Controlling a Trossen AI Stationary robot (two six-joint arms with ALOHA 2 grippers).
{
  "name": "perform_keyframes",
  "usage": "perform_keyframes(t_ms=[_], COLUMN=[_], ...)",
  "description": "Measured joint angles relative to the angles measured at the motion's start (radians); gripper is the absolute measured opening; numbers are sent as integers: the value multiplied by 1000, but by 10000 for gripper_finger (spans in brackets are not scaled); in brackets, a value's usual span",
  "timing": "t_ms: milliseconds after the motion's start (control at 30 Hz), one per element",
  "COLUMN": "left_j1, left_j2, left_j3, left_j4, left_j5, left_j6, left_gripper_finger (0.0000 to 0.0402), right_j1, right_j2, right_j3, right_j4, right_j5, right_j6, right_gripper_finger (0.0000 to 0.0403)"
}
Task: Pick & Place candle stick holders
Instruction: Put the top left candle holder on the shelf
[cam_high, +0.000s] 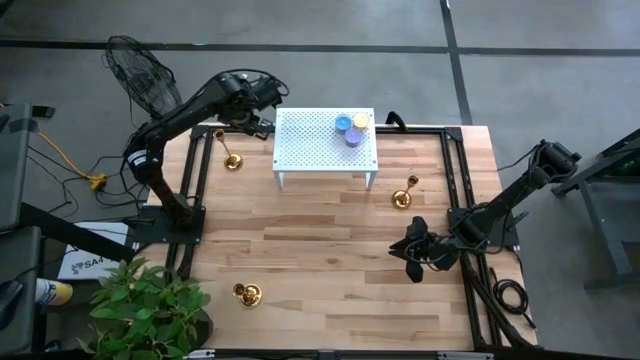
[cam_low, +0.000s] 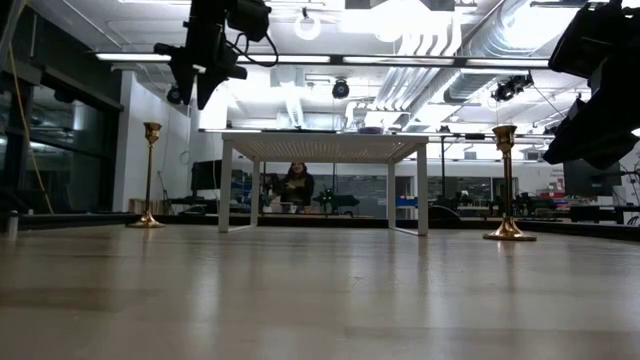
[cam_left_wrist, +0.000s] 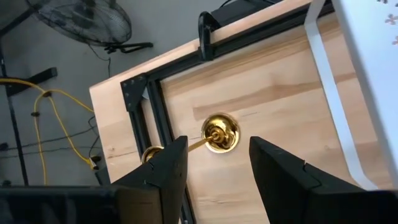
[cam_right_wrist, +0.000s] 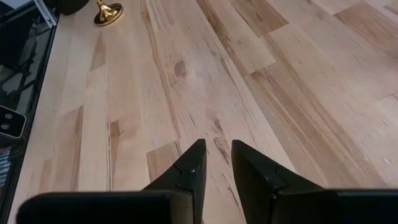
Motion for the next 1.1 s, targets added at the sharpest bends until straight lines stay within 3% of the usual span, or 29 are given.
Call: perform_keyframes(t_ms=[533, 1100], left_j1=[-47, -196], left_j2=[89, 84], left_j3=[-2, -1], left_j4=[3, 43], left_j5=[-38, -300], left_j6=[-29, -132], left_gripper_finger=[165, 166], right_j1=[0, 0], right_j2=[0, 0], right_j3=[0, 0], right_j4=[1, 1], right_j5=[0, -2], right_j6=[0, 8], right_gripper_finger=[71, 71])
